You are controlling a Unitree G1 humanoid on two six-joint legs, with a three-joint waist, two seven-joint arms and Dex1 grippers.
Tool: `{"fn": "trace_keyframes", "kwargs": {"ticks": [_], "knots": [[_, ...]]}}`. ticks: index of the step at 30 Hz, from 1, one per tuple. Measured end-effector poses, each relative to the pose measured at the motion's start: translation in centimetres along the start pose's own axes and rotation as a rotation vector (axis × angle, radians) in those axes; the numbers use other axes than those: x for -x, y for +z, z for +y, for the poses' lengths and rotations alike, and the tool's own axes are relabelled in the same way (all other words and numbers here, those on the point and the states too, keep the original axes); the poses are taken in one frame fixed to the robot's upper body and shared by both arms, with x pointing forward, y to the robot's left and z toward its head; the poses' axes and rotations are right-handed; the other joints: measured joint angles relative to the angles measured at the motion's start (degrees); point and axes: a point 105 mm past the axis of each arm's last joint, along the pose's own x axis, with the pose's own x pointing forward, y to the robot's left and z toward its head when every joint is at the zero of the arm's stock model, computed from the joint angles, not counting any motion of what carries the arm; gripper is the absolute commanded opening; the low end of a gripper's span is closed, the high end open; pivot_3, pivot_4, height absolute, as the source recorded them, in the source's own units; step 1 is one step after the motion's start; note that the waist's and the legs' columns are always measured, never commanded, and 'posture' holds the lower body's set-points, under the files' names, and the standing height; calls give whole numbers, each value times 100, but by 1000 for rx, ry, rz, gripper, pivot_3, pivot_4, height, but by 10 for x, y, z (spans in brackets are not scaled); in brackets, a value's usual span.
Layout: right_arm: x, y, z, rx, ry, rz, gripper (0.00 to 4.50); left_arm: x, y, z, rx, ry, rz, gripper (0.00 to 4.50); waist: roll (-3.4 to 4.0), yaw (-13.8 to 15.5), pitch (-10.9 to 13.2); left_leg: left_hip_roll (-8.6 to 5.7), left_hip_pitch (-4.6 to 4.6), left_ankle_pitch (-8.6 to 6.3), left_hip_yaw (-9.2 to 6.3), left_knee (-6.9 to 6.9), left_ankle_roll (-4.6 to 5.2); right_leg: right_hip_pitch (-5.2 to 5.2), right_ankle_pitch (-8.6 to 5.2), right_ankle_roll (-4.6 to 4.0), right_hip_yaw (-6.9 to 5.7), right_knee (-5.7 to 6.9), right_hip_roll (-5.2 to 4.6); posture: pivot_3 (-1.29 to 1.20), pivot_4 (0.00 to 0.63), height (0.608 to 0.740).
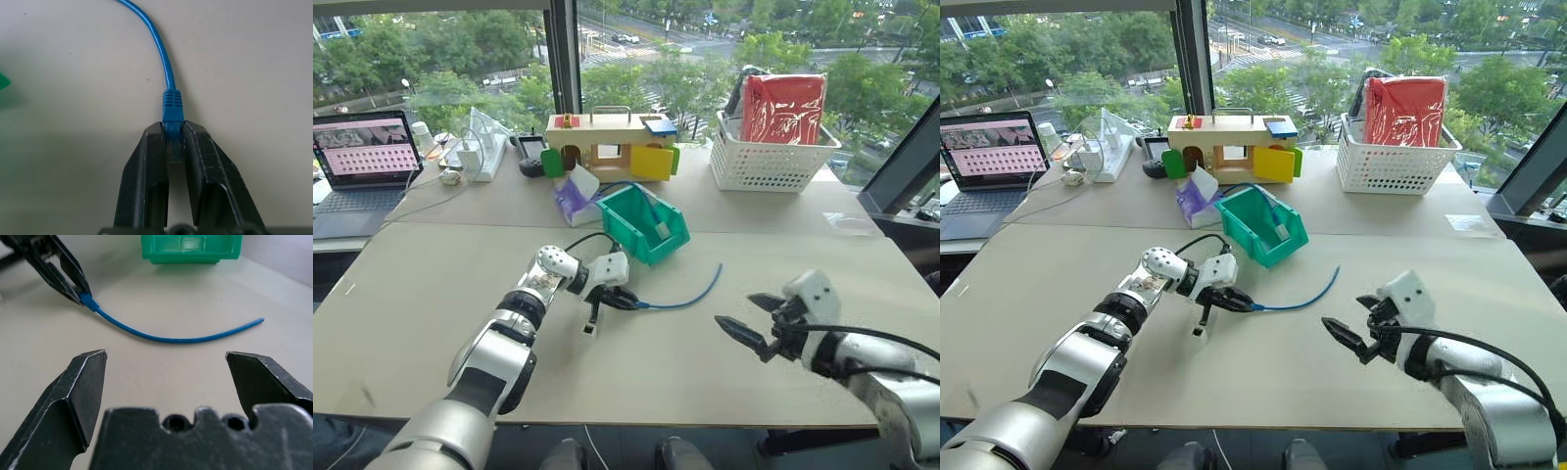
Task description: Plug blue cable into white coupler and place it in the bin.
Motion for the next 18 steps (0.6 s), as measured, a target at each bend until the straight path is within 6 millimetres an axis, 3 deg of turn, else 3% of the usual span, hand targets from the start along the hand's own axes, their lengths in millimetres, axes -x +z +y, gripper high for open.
{"fn": "trace_keyframes", "kwargs": {"ticks": [4,7,11,15,18], "knots": [[-4,-6,8,-247,-14,-49,4500,12,17,6,71,36,-98,73,2,-21,0,0,-12,0,-13,0,0,-8,8,-13,-3,0,1,0,150,732],[-15,8,25,-430,50,-151,4500,19,42,0,108,28,-197,73,7,-31,0,0,-19,0,-26,0,0,-12,8,-13,-7,3,1,0,150,732],[-24,30,34,-616,74,-299,4500,33,65,-11,159,37,-261,73,11,-29,-2,-1,-23,0,-40,0,0,-10,7,-12,-15,3,2,0,150,732],[-26,45,38,-646,61,-338,4500,34,83,-18,155,55,-277,73,20,0,0,-9,-26,2,-54,1,-1,3,3,-7,-20,-2,-1,0,150,732],[-30,48,39,-657,13,-325,4500,32,82,-20,151,87,-251,73,24,-24,-1,-11,-27,3,-55,1,-1,0,2,-8,-19,-3,-1,0,150,732]]}}
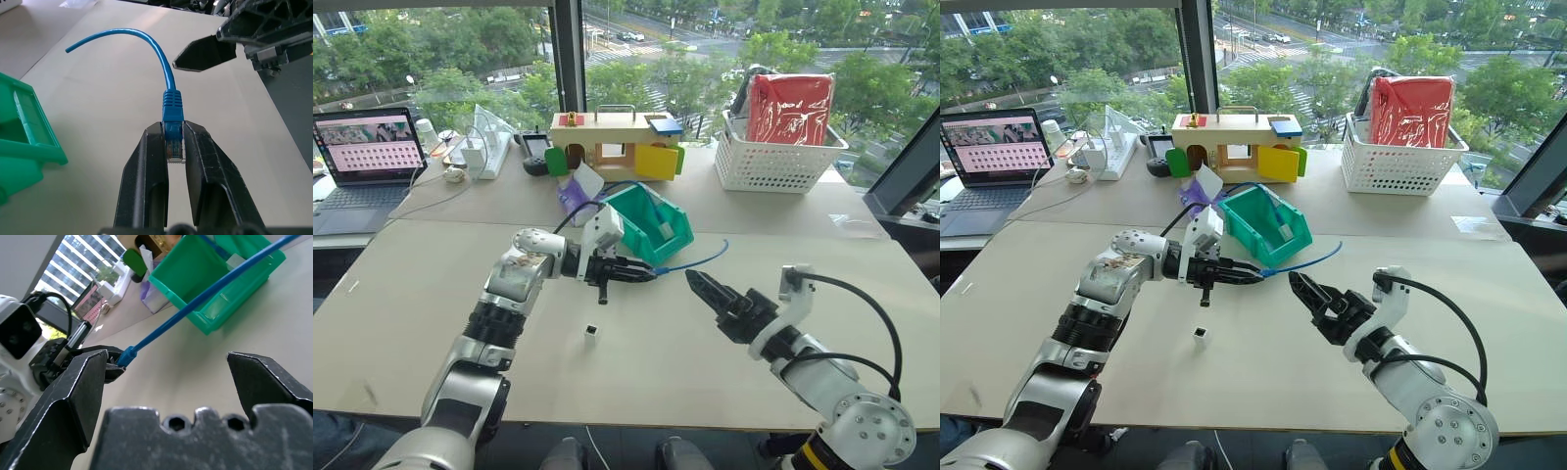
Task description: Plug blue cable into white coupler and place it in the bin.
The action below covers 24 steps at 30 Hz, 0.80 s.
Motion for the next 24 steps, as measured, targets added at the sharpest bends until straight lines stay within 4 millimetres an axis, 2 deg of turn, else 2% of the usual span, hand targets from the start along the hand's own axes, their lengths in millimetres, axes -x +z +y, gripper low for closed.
{"fn": "trace_keyframes", "kwargs": {"ticks": [4,9,13,15,20,24], "knots": [[-6,7,12,-36,4,-50,4500,-6,-8,-6,33,-3,18,73,0,-64,0,2,-1,0,-9,0,0,-1,-2,-3,-1,1,4,0,150,732],[-15,16,18,-170,11,-106,4500,-8,-2,-8,30,3,4,73,0,-132,0,2,-1,0,-24,0,1,1,-2,-3,-1,0,3,0,150,732],[-23,15,26,-269,38,-91,4500,-12,4,-12,35,-11,-24,73,0,-147,1,2,-1,0,-33,-1,1,1,-2,-3,-1,-1,4,0,150,732],[-24,10,28,-298,39,-65,4500,-14,5,-13,31,-12,-28,73,0,-147,0,2,-1,0,-34,-3,1,2,-3,-3,-1,-4,4,0,150,732],[-19,-28,9,-453,-63,36,4500,-13,6,-8,33,27,-23,73,1,-150,1,-3,-6,1,-39,-5,2,2,-7,0,9,-6,1,0,150,732],[-22,-25,16,-495,-36,18,4500,-13,12,-4,3,56,-30,73,1,-163,1,0,1,3,-46,-5,6,4,-8,0,15,-3,6,0,150,732]]}}
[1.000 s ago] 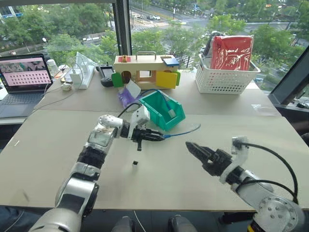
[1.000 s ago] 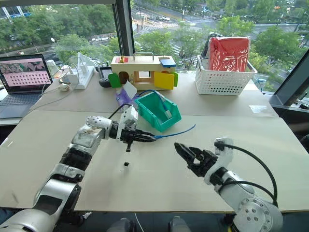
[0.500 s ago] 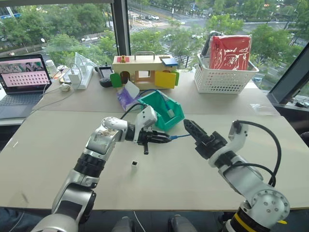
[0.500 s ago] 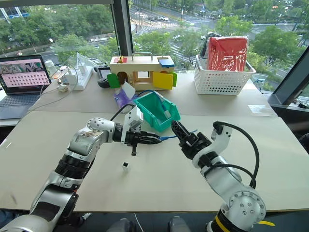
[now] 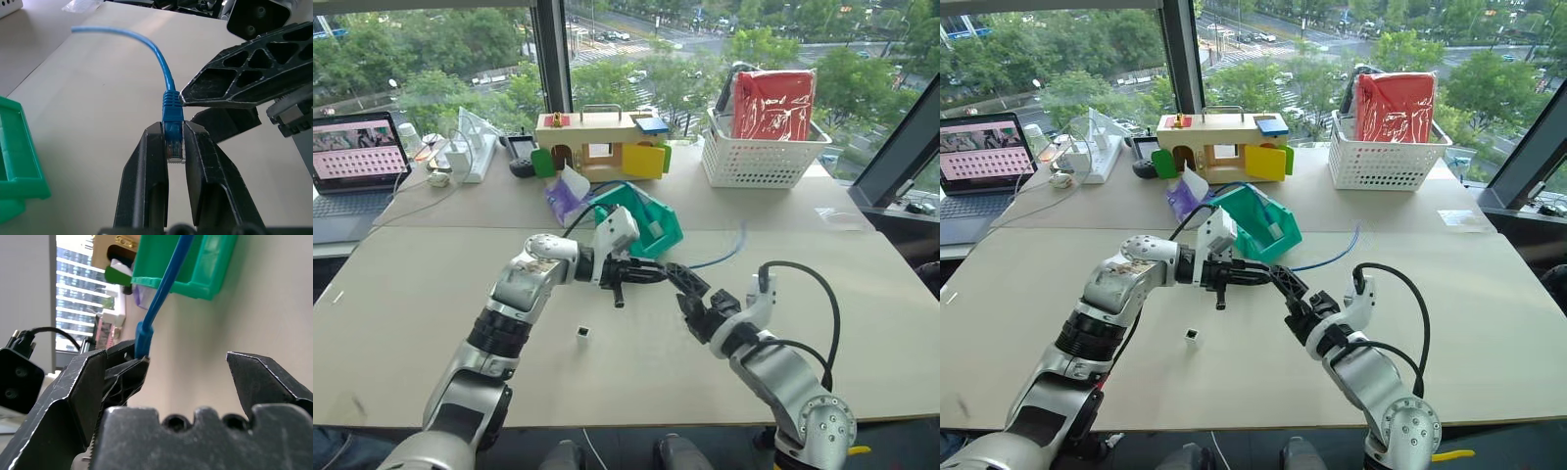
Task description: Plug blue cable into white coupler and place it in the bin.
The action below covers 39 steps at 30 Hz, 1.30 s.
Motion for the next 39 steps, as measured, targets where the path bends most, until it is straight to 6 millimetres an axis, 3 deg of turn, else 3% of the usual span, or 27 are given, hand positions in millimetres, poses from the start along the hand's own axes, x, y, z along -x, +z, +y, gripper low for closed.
{"fn": "trace_keyframes", "kwargs": {"ticks": [5,14,24,27,38,39], "knots": [[6,19,-8,-30,-31,-86,4500,10,-12,16,-7,89,48,73,0,25,0,-2,-4,0,3,0,0,0,0,0,-1,-5,-2,0,150,732],[-1,7,4,-33,10,-49,4500,-1,0,4,-18,36,2,73,0,29,0,-1,-6,0,3,0,0,-1,0,0,-2,-5,-2,0,150,732],[-3,4,10,-18,39,-38,4500,-5,-2,-5,-16,2,21,73,0,27,0,-1,-6,0,4,0,0,-1,0,-1,-2,-5,-1,0,150,732],[-3,4,11,-23,50,-43,3827,-5,-4,-6,-17,-3,28,73,0,30,0,-1,-6,0,3,0,0,-1,-1,-1,-2,-5,-2,0,150,732],[-2,6,5,-20,29,-51,59,-4,-1,-7,-21,-6,16,73,0,32,0,-2,-6,0,4,0,0,0,0,-1,-2,-5,-2,0,150,732],[-2,7,5,-17,29,-51,7,-5,-1,-7,-17,-7,14,573,0,32,0,-2,-6,0,4,0,0,0,0,-1,-2,-5,-2,0,150,732]]}}
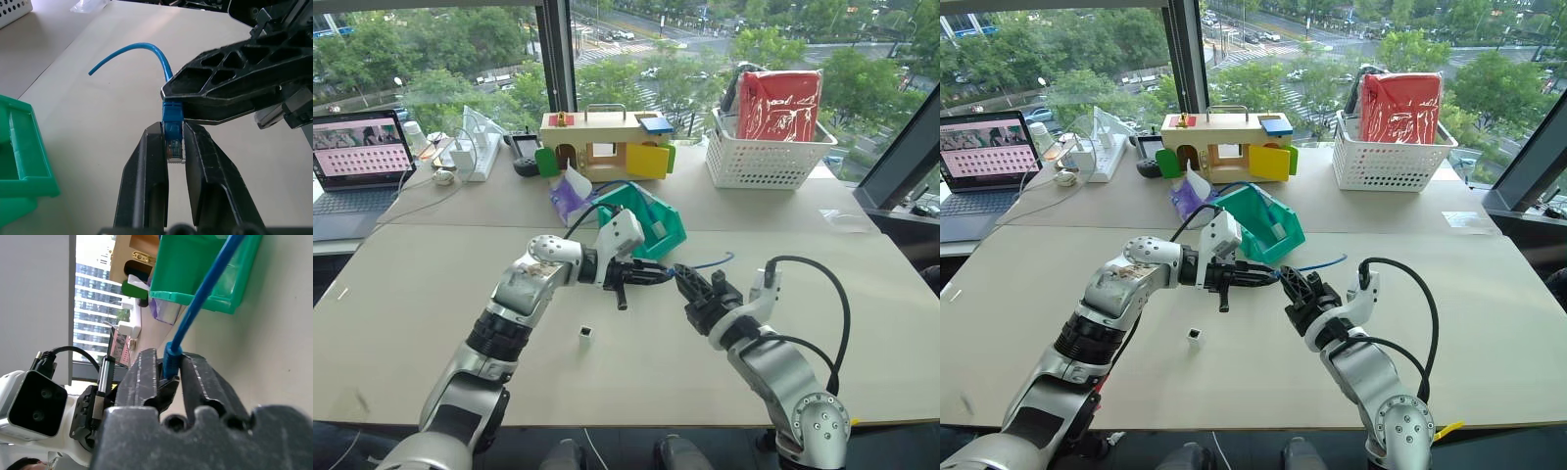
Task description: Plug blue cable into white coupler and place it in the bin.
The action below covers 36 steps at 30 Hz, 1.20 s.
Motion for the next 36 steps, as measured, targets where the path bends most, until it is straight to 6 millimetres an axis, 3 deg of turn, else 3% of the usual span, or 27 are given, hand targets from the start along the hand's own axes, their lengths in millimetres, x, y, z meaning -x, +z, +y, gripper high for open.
{"fn": "trace_keyframes", "kwargs": {"ticks": [1,2,8,10,12,14,17,19,22,24,28,31,36], "knots": [[0,0,0,0,1,0,0,0,0,0,3,-1,-2,1079,0,0,0,0,0,0,0,0,0,0,0,0,0,0,0,0,150,732],[0,0,0,1,1,0,0,0,0,0,9,-4,-6,1238,0,0,0,0,0,0,0,0,0,0,0,0,0,0,0,0,150,732],[0,0,1,0,12,-1,0,11,1,0,54,-26,-20,3406,0,-13,0,1,0,0,-1,0,0,-1,-1,-1,0,1,1,0,150,732],[-1,2,4,-1,28,-8,0,33,1,12,73,13,-27,4099,0,-40,0,5,3,0,-1,0,0,-3,-1,-3,1,4,5,0,150,732],[-2,4,7,5,40,-11,0,65,-1,30,107,110,-33,4451,1,-82,1,9,6,0,-3,0,0,-3,-2,-5,2,7,10,0,150,732],[-4,8,6,13,42,-14,0,103,-1,43,126,220,-53,4451,1,-86,1,9,6,0,-3,-1,0,-3,-4,-8,-1,7,8,0,150,732],[-10,11,6,30,52,1,0,131,-8,40,163,280,-88,4451,2,-68,1,6,4,0,-1,-4,0,-2,-6,-4,-1,4,-3,0,150,732],[-16,10,9,84,73,39,0,143,-23,24,204,292,-84,4451,2,-42,2,5,1,-1,4,-5,-1,-4,-6,-2,0,0,-9,0,150,732],[-23,26,6,264,67,77,0,156,-44,-6,255,308,-83,4451,-4,-28,5,7,3,-2,11,-5,1,-5,-6,-2,5,-2,-12,0,150,732],[-30,30,7,319,81,111,0,164,-47,-19,253,363,-103,4451,-4,10,5,8,5,-1,20,-5,0,-3,-8,-9,-7,4,-9,0,150,732],[-40,39,5,375,91,159,0,166,-64,-51,266,484,-116,4451,0,11,3,10,14,-1,33,-8,-1,1,-11,-17,2,2,-11,0,150,732],[-45,40,-1,389,85,196,0,155,-88,-77,362,619,-120,4451,-2,5,2,8,10,-2,34,-9,-1,0,-8,-12,3,-1,-10,0,150,732],[-50,34,1,410,106,238,0,133,-103,-98,405,773,-122,4451,-3,58,0,5,15,0,44,-9,1,7,-10,-19,-1,5,-9,0,150,732]]}}
